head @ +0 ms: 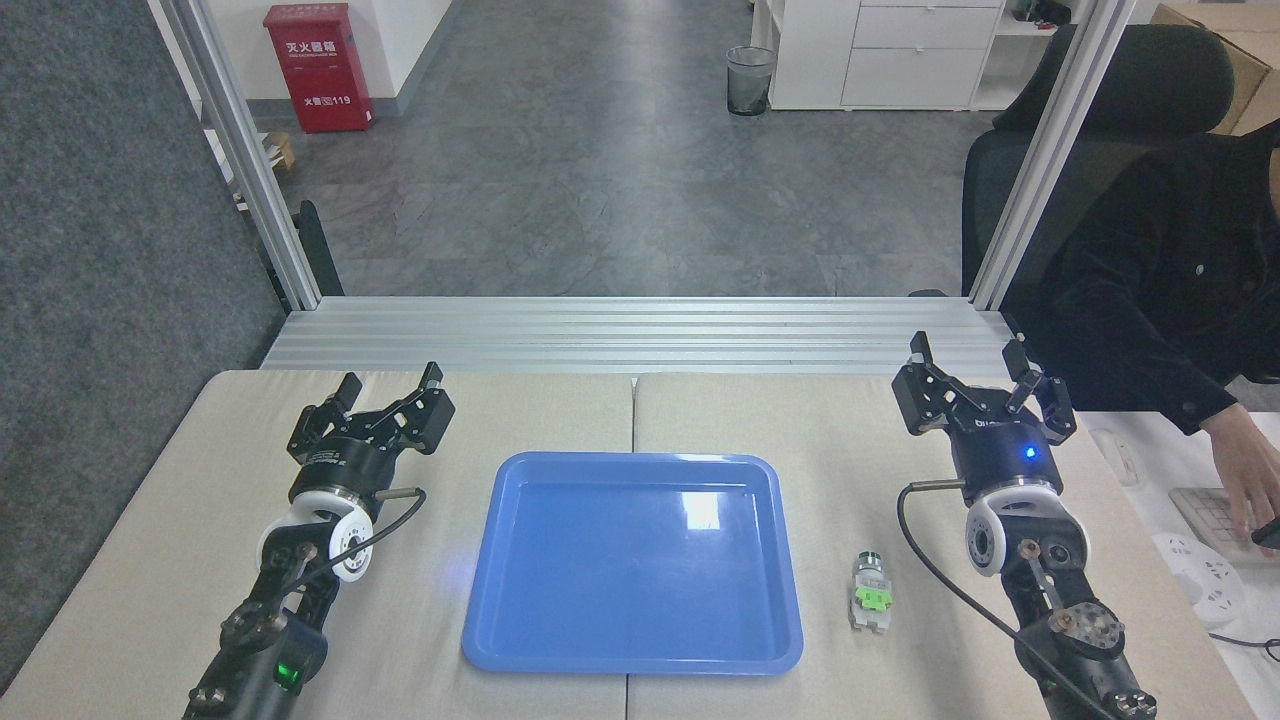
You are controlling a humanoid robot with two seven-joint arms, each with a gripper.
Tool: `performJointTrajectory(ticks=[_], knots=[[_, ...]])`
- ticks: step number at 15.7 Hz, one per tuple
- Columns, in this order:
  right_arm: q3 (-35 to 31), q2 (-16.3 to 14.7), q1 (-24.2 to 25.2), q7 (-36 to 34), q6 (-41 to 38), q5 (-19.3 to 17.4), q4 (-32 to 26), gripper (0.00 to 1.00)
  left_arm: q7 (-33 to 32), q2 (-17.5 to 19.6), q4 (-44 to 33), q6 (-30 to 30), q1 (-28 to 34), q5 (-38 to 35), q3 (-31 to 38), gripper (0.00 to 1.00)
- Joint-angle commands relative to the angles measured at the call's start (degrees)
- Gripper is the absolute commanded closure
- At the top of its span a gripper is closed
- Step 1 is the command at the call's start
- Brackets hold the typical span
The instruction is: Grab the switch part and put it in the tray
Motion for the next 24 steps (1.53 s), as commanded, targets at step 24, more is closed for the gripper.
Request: performJointTrajectory(ticks=[24], knots=[[0.08, -0.15, -0.15, 0.02, -0.17, -0.08, -0.43, 0.03, 0.03, 0.00, 0.00, -0.01, 0.00, 0.00, 0.00, 0.00]])
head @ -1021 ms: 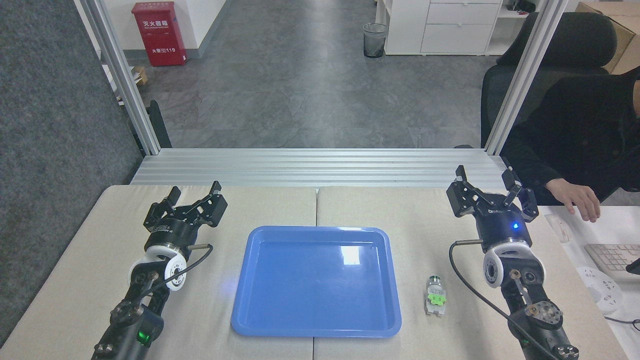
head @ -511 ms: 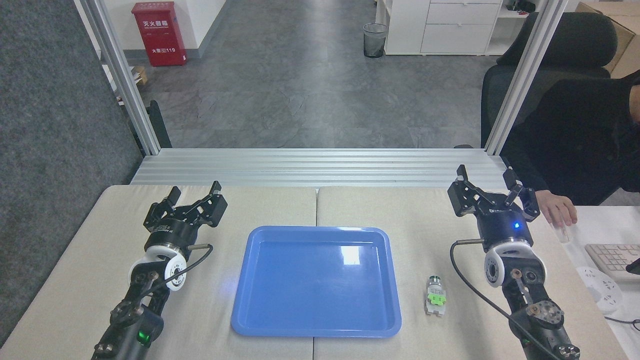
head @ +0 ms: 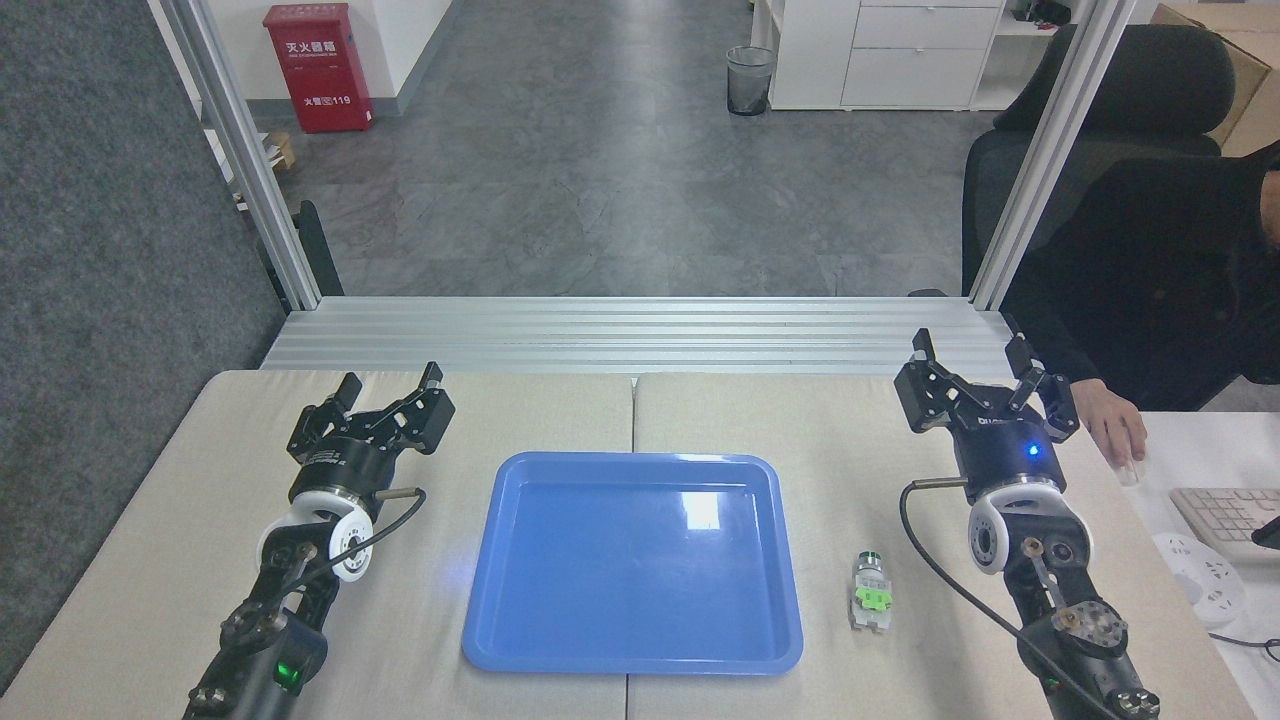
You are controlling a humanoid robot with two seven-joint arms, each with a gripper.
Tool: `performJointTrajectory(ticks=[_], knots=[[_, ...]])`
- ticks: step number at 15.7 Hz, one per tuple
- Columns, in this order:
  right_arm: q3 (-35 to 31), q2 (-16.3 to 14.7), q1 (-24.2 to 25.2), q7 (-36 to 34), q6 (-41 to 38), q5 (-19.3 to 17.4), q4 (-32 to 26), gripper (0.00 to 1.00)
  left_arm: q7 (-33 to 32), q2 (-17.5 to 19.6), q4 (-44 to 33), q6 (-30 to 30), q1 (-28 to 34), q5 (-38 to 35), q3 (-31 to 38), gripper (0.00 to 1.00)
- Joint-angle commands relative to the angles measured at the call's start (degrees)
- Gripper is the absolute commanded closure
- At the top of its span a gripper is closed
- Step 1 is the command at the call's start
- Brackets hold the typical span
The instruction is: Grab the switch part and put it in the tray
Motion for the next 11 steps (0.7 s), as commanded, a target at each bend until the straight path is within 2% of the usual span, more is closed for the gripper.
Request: performJointTrajectory(ticks=[1, 11], knots=[[0.14, 0.04, -0.04, 0.03, -0.14, -0.06, -0.26, 0.03, 0.03, 0.00, 0.00, -0.01, 0.00, 0.00, 0.00, 0.00], [-0.04, 0.56, 0.13, -0.06, 1.17, 0.02, -0.26, 0.03, 0.03, 0.00, 0.00, -0.01, 0.00, 0.00, 0.00, 0.00]])
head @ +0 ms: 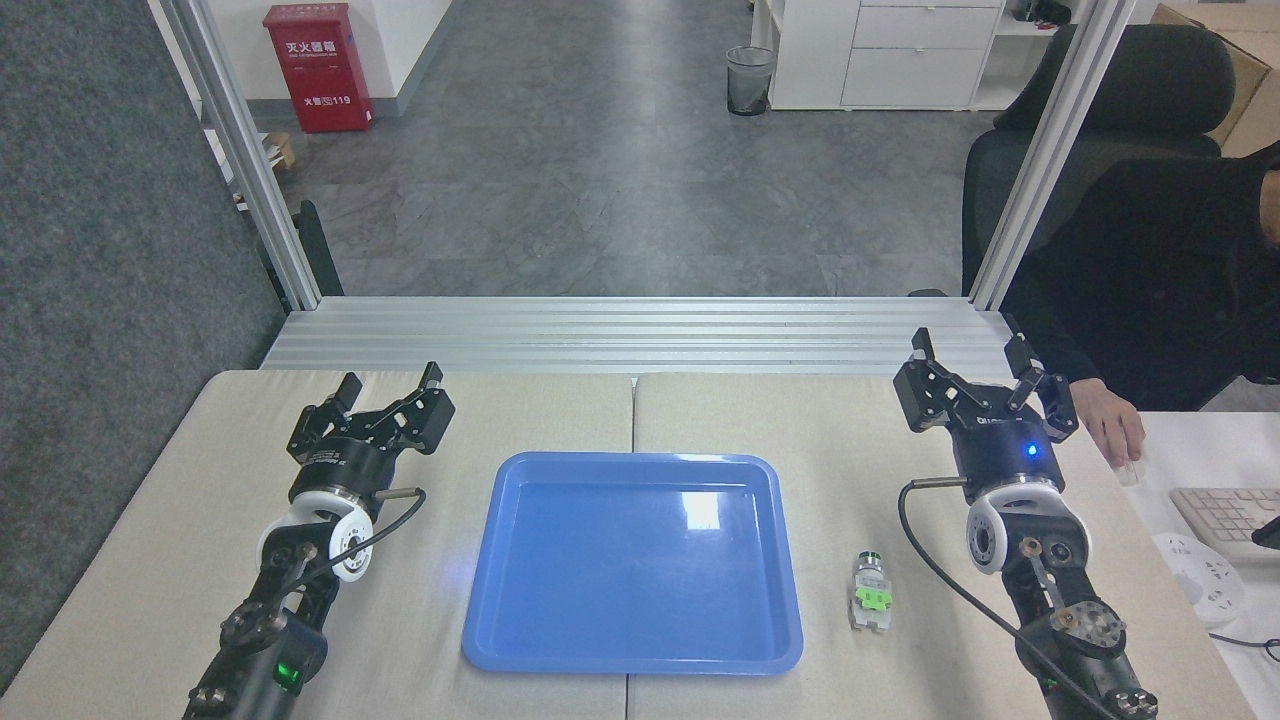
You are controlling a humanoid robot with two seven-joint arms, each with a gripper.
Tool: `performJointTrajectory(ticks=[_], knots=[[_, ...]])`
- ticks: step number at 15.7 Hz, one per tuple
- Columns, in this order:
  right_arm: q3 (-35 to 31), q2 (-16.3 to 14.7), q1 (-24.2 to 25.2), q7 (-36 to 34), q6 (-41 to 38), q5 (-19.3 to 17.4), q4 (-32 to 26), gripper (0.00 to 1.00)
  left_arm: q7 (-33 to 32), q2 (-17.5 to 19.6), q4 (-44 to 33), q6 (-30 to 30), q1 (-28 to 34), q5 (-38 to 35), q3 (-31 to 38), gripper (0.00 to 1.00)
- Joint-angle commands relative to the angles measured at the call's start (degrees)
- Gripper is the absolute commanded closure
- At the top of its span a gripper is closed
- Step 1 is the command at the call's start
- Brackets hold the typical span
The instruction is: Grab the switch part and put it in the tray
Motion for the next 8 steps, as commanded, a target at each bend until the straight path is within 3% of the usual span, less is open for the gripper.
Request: performJointTrajectory(ticks=[1, 8], knots=[[0.04, 0.54, 0.29, -0.04, 1.26, 0.03, -0.08, 0.03, 0.03, 0.00, 0.00, -0.01, 0.00, 0.00, 0.00, 0.00], [0.21, 0.55, 1.61, 0.48, 1.26, 0.29, 1.15, 0.03, 0.03, 0.00, 0.00, -0.01, 0.00, 0.00, 0.00, 0.00]])
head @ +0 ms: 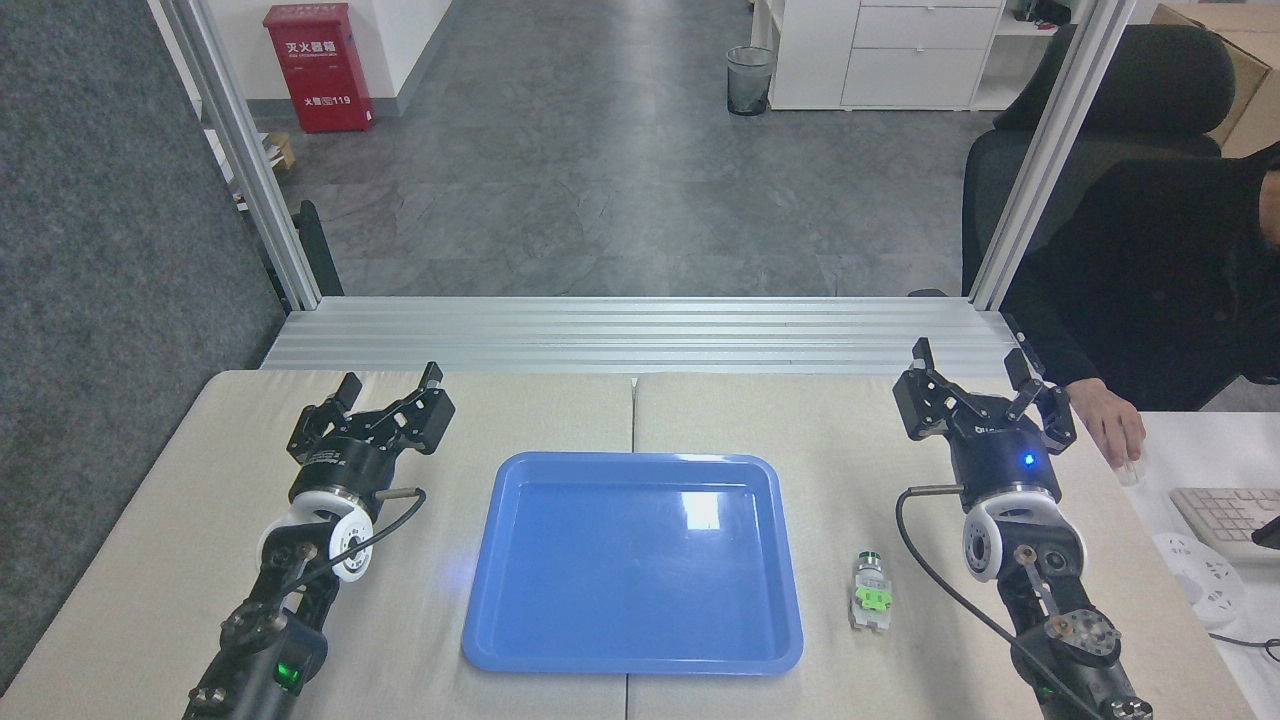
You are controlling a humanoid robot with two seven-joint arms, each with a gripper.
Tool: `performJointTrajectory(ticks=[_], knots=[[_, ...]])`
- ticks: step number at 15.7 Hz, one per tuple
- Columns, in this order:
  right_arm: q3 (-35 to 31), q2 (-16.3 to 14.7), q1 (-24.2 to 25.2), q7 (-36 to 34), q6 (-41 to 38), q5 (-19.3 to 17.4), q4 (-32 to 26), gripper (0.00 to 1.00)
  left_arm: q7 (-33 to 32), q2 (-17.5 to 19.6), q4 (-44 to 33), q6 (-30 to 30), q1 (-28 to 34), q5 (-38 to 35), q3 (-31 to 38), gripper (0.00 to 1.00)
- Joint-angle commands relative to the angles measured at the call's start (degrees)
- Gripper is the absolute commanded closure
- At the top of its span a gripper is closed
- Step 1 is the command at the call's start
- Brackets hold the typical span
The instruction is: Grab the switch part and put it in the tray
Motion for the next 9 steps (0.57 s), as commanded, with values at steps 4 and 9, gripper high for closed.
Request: performJointTrajectory(ticks=[4, 9], knots=[[0.20, 0.09, 0.70, 0.38, -0.29, 0.05, 2.56, 0.03, 0.03, 0.00, 0.00, -0.01, 0.00, 0.00, 0.00, 0.00], [0.11, -0.35, 0.62, 0.30, -0.46, -0.13, 2.56, 0.03, 0.03, 0.00, 0.00, -0.01, 0.00, 0.00, 0.00, 0.00]])
